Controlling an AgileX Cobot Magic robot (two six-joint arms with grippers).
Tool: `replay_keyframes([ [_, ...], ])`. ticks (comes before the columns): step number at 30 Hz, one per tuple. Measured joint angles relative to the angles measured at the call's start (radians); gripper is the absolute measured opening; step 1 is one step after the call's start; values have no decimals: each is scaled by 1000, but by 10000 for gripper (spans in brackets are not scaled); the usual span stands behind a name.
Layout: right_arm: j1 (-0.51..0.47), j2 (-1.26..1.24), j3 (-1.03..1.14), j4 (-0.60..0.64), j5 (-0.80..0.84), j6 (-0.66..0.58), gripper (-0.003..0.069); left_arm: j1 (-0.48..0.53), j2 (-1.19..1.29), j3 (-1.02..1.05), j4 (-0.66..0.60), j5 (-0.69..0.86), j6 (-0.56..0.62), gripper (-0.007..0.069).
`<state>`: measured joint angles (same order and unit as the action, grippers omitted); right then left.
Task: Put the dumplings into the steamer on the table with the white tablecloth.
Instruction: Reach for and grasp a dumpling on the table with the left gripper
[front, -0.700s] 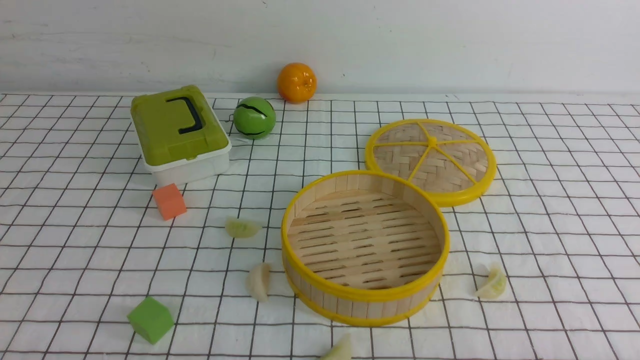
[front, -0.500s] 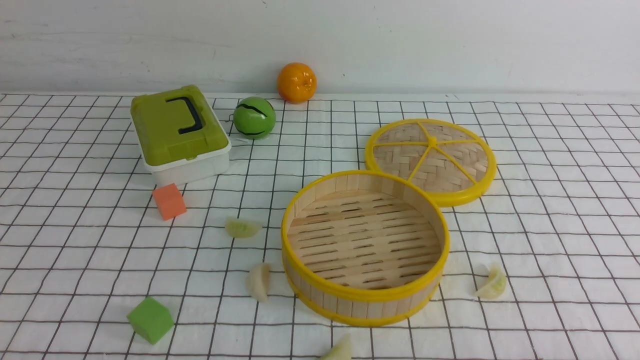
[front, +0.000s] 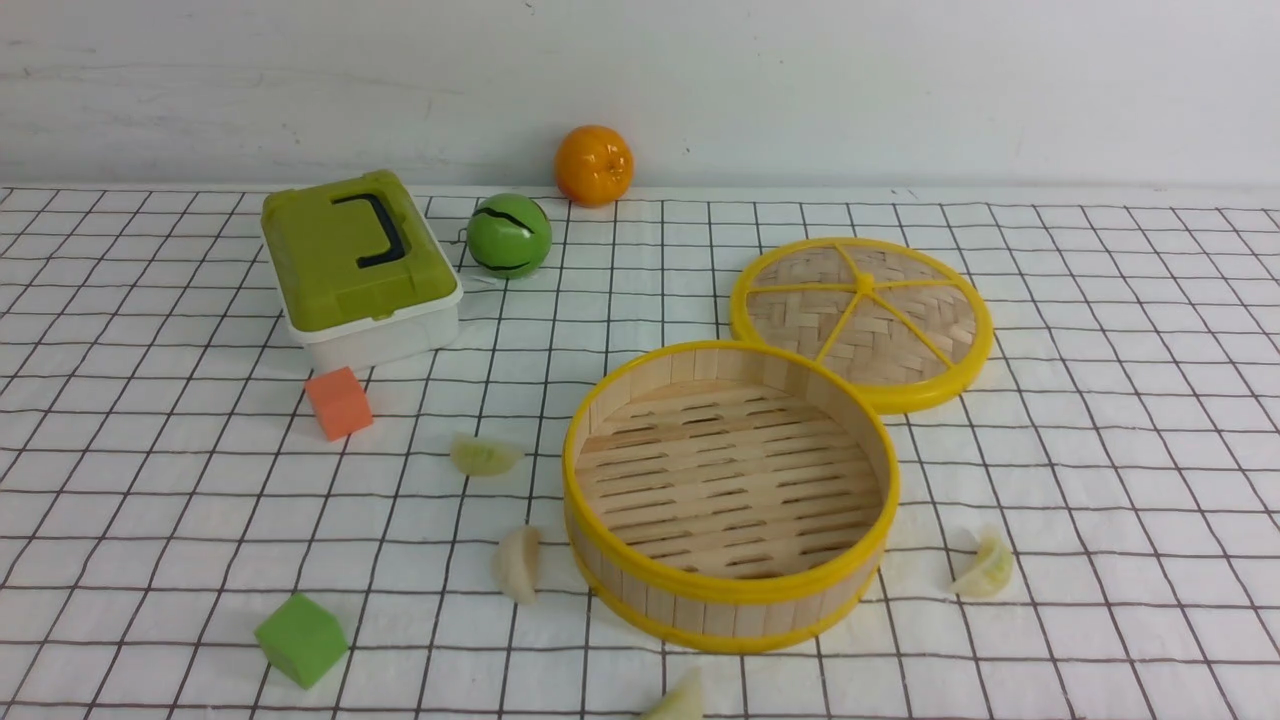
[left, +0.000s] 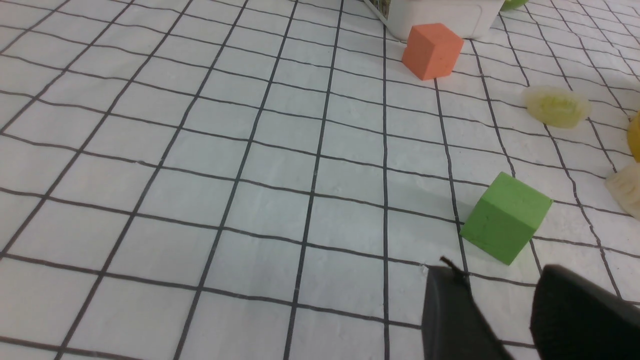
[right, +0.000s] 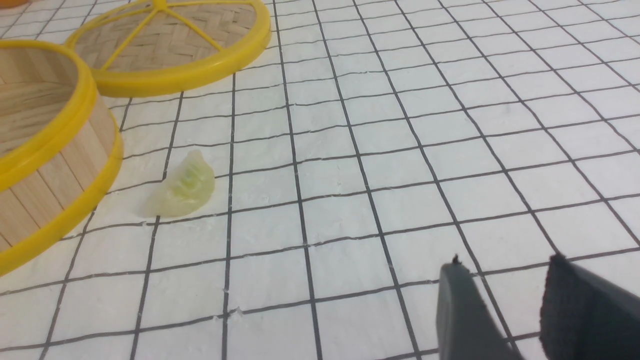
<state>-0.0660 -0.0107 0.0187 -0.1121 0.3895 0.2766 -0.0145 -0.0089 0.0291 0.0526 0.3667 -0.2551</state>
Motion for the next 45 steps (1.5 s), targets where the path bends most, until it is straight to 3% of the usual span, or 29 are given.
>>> replay_keyframes([
  [17, 0, 0, 0, 0, 0, 0, 239, 0, 0, 0, 4, 0, 0, 239],
  [27, 0, 0, 0, 0, 0, 0, 239, 0, 0, 0, 307, 0, 40, 239],
  [45, 0, 0, 0, 65, 0, 0, 239, 0, 0, 0, 435, -9, 42, 239],
])
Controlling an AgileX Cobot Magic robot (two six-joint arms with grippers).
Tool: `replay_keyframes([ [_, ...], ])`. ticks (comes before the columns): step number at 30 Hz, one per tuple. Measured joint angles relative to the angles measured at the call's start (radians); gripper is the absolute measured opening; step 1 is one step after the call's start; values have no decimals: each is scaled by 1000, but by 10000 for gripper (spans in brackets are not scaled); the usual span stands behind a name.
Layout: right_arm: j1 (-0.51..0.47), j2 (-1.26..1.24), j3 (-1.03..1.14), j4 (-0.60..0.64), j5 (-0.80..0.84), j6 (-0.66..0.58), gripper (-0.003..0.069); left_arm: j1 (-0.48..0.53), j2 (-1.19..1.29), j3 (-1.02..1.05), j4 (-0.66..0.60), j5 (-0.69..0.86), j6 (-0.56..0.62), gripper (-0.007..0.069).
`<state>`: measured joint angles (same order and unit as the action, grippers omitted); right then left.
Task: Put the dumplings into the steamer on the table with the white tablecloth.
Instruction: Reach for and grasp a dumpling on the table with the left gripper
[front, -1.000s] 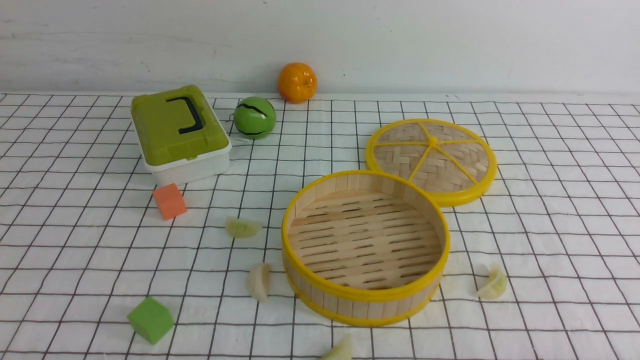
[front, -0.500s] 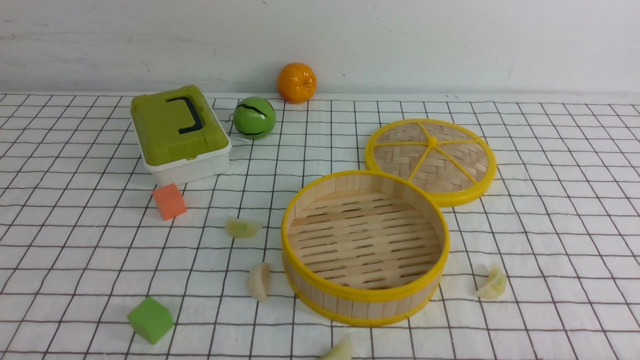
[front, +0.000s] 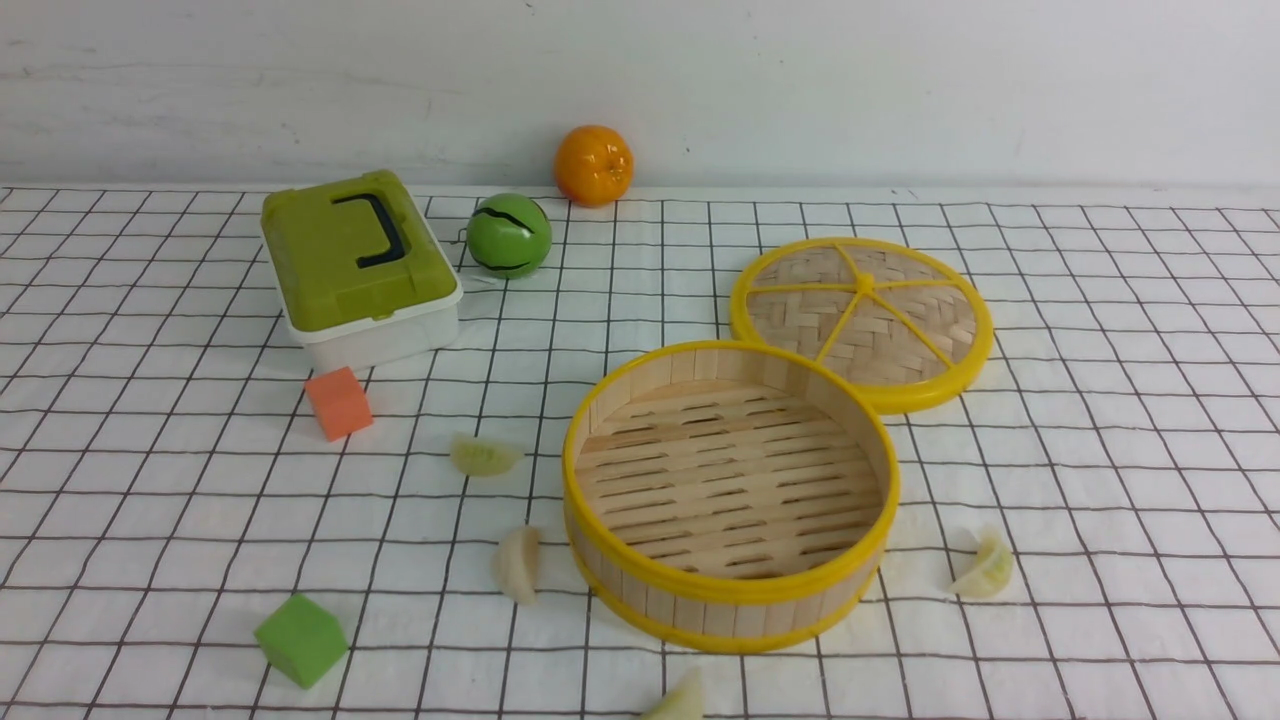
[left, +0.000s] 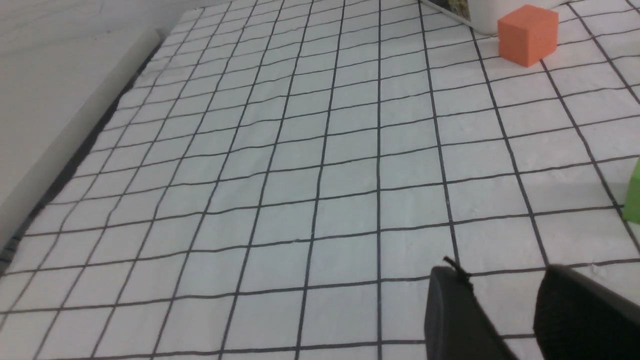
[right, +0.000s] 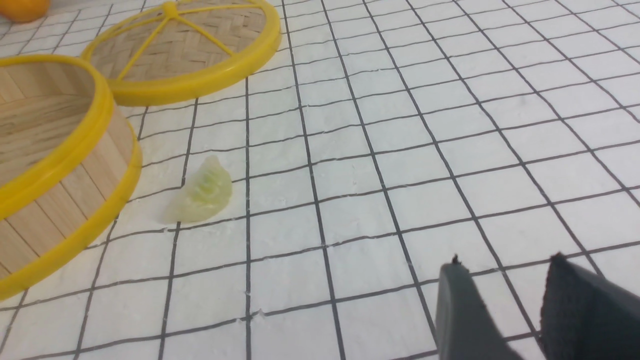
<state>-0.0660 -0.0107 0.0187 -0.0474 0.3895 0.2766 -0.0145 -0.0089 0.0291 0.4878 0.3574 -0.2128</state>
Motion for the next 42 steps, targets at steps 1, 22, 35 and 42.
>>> replay_keyframes([
  [1, 0, 0, 0, 0, 0, 0, 239, 0, 0, 0, 2, -2, 0, 239],
  [22, 0, 0, 7, 739, 21, 82, 240, 0, 0, 0, -654, -473, -1086, 239],
  [35, 0, 0, 8, 904, -8, 62, 240, -11, 0, -8, -640, -357, -1136, 239],
  [42, 0, 5, -156, 916, 48, -271, 232, -131, 16, -263, -342, -208, -980, 210],
])
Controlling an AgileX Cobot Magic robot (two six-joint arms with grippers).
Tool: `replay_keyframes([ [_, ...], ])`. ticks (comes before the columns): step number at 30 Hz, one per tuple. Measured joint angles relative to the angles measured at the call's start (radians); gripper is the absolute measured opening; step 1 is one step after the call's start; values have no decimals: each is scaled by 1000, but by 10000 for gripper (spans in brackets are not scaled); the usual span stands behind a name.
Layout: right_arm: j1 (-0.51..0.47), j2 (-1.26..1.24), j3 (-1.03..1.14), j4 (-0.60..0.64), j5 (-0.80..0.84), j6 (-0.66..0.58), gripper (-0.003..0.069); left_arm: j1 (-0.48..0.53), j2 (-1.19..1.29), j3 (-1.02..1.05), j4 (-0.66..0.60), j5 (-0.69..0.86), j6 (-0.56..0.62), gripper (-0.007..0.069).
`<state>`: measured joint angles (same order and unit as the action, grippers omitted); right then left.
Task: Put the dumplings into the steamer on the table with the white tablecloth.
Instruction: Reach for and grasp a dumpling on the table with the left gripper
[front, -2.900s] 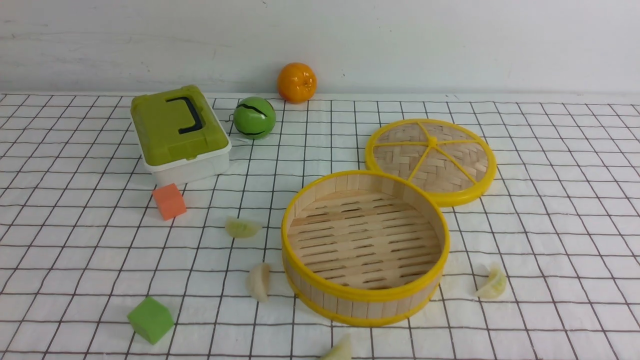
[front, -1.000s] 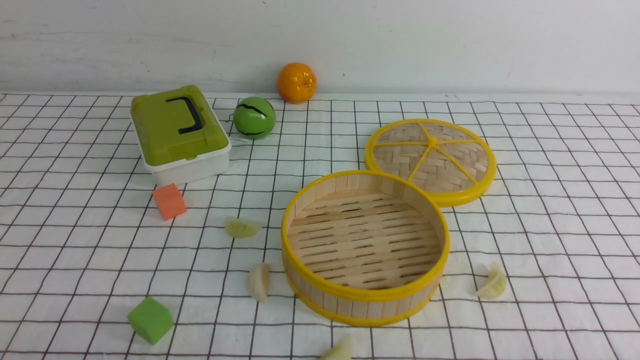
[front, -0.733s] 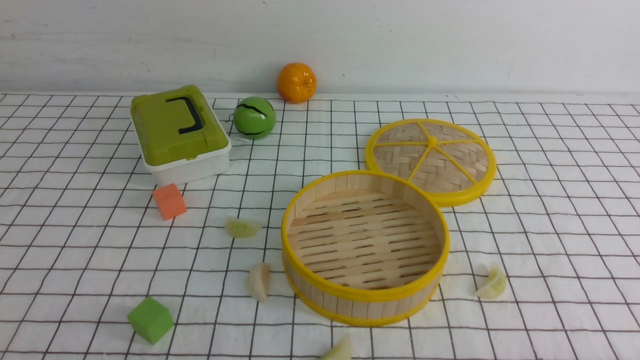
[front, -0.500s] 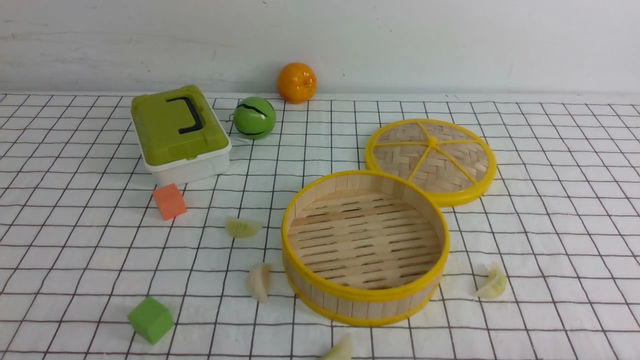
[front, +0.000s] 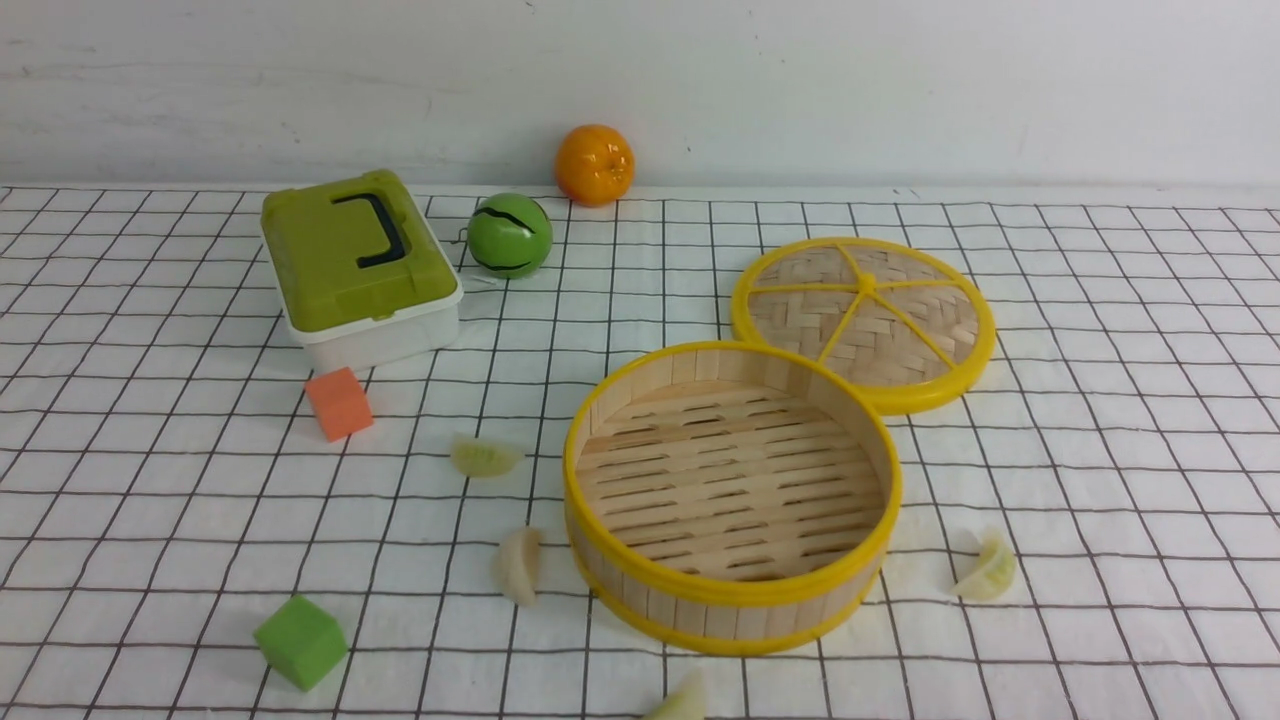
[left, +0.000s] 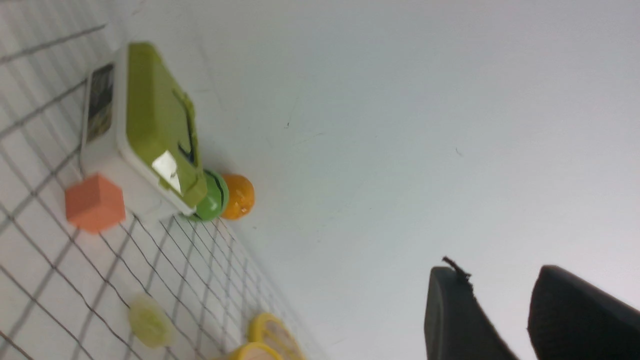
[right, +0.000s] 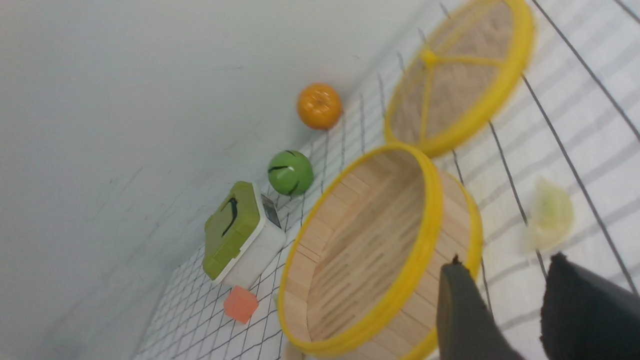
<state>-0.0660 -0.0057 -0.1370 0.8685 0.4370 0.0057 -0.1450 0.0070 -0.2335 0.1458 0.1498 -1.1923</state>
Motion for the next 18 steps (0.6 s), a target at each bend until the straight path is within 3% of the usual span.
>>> replay_keyframes([
  [1, 0, 28, -58, 0, 1, -108, 209, -31, 43, -64, 56, 117, 53, 182],
  [5, 6, 190, -217, -31, 28, -319, 65, -132, 267, -254, 164, 469, 290, 49],
  [8, 14, 329, -316, -101, 74, -400, -15, -185, 464, -374, 163, 703, 463, -13],
  [9, 15, 338, -323, -106, 80, -403, -17, -188, 464, -382, 162, 703, 475, -13],
  [10, 29, 426, -385, -162, 144, -417, -22, -209, 596, -453, 146, 862, 576, -13],
  [13, 58, 563, -477, -252, 292, -418, -22, -218, 767, -544, 103, 1031, 708, -13],
  [18, 160, 806, -602, -346, 518, -414, -22, -221, 1006, -639, 11, 1064, 825, -13],
])
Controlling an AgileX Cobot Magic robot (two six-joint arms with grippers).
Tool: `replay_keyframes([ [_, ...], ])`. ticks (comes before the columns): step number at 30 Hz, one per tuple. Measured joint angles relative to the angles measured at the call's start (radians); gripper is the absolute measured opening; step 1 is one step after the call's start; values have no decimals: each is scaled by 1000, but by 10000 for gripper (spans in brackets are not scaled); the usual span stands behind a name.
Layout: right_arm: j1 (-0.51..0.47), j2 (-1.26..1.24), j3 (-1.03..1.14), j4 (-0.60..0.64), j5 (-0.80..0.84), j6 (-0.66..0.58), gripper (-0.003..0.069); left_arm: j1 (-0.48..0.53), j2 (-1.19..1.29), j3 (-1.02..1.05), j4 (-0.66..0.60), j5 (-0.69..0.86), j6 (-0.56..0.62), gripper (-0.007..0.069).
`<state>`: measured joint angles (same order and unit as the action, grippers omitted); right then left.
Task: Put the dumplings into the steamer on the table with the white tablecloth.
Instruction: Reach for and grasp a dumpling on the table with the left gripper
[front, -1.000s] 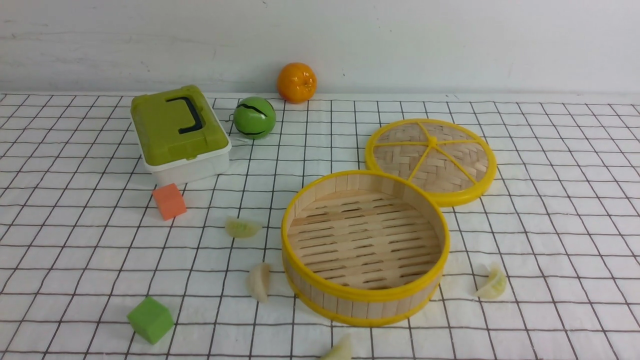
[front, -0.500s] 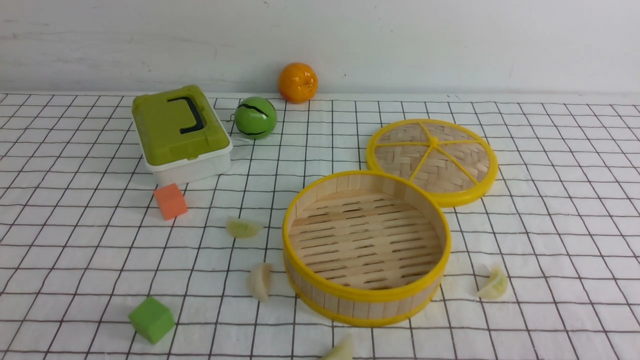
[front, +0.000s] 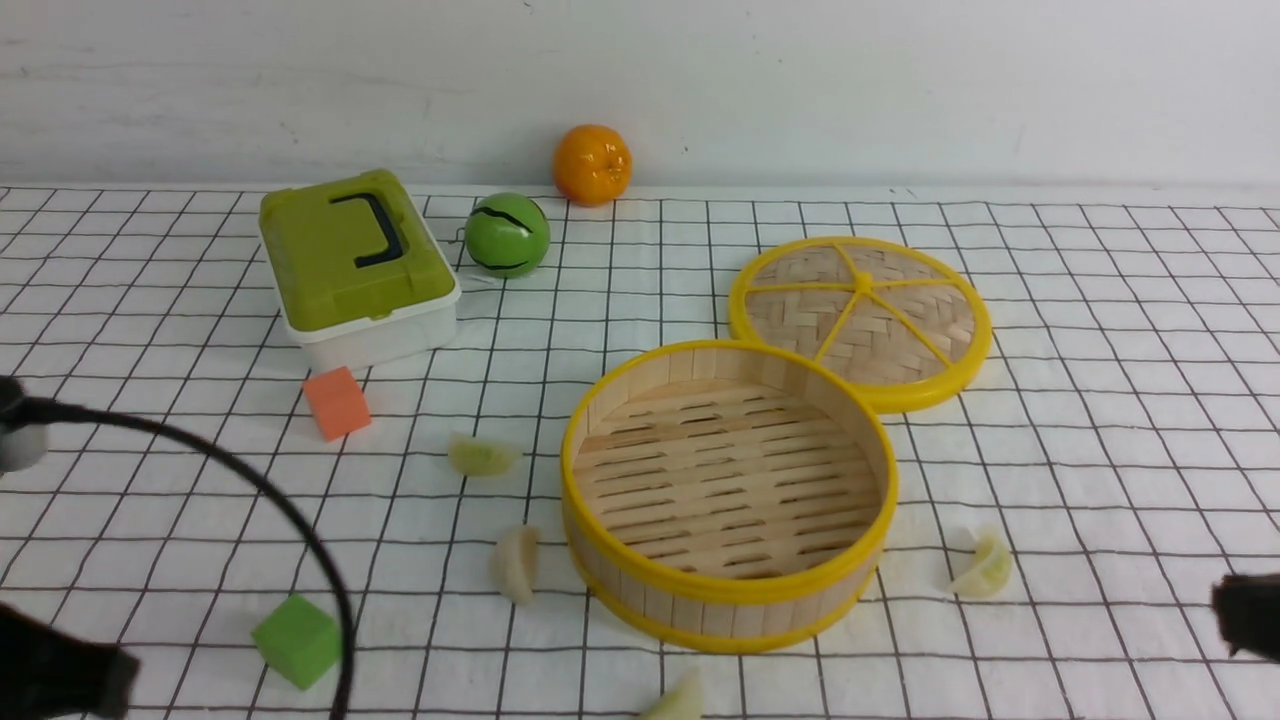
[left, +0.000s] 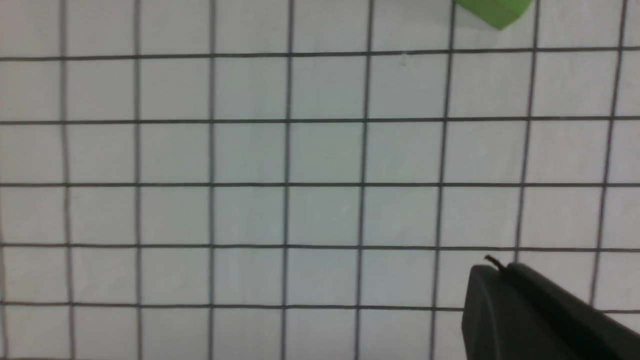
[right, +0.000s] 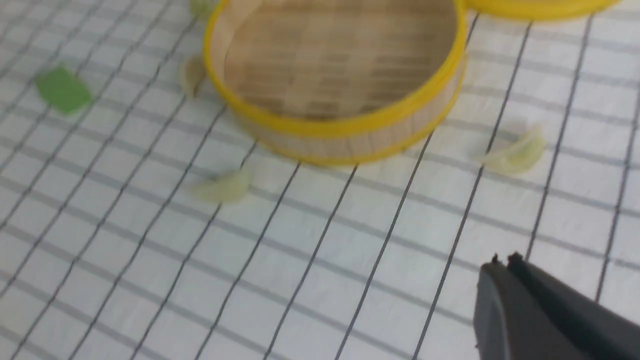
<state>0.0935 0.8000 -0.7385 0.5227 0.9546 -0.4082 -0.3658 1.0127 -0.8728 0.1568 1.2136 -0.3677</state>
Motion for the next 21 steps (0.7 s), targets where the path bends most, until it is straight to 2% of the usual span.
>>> replay_keyframes([
  [5, 90, 121, -44, -23, 133, 0, -20, 0, 133, -51, -129, -128, 43, -13],
  [8, 117, 139, -45, -29, 154, 0, -20, 0, 208, -103, -173, -165, 70, -3],
  [11, 132, 141, -46, -34, 146, 0, -18, 0, 304, -189, -209, -186, 99, 50],
  [15, 135, 141, -49, -36, 116, 0, -18, 0, 485, -368, -231, -202, 72, 253],
  [16, 135, 141, -49, -36, 115, 0, -18, 0, 493, -376, -231, -204, 68, 263],
  [17, 135, 141, -49, -36, 112, 0, -18, 0, 552, -429, -232, -213, 39, 339],
  [21, 135, 141, -49, -36, 110, 0, -14, 6, 716, -551, -235, -283, -101, 513],
])
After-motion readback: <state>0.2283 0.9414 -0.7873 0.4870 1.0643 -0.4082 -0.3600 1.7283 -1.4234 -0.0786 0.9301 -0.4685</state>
